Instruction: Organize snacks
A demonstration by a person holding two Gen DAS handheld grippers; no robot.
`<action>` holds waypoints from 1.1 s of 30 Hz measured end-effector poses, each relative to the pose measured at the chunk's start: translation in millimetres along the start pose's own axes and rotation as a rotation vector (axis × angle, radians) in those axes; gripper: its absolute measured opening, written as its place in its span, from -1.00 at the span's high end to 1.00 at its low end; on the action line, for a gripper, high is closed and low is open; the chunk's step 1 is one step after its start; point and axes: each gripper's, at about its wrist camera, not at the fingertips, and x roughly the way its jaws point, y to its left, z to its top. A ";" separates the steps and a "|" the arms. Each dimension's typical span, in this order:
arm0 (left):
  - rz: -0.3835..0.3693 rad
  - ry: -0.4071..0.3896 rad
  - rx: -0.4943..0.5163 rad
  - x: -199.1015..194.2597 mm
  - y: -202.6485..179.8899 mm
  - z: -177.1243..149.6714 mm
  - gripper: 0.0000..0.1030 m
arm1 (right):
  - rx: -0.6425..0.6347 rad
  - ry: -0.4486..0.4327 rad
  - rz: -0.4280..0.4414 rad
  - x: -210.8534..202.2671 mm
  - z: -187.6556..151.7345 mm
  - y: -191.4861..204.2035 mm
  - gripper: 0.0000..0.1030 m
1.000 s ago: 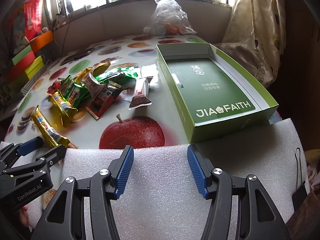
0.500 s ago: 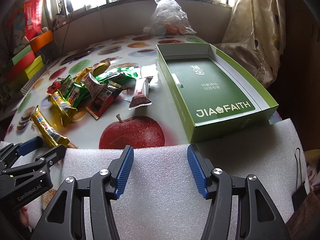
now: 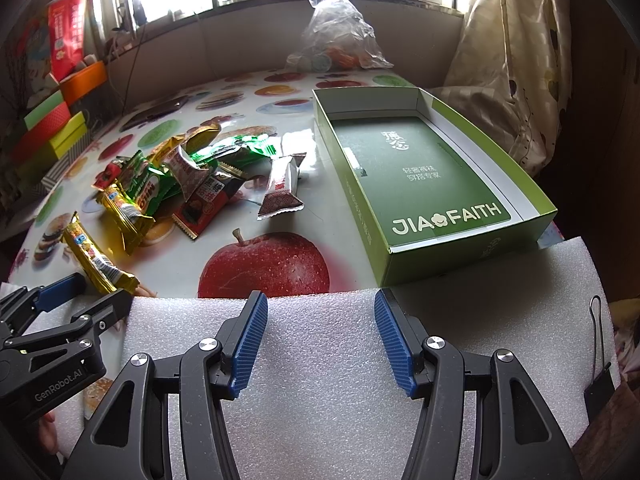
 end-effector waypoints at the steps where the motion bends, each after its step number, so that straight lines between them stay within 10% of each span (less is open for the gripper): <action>1: 0.000 0.000 0.000 0.0 0.0 0.0 -0.35 | 0.000 0.000 0.000 0.0 0.0 0.1 -0.09; 16: -0.027 0.017 -0.004 0.5 5.2 4.7 -0.35 | 0.002 0.003 0.010 -1.0 0.6 -1.4 -0.08; 33: -0.001 -0.063 -0.147 -31.3 79.8 28.5 -0.35 | -0.262 -0.013 0.323 -6.9 33.8 63.1 -0.08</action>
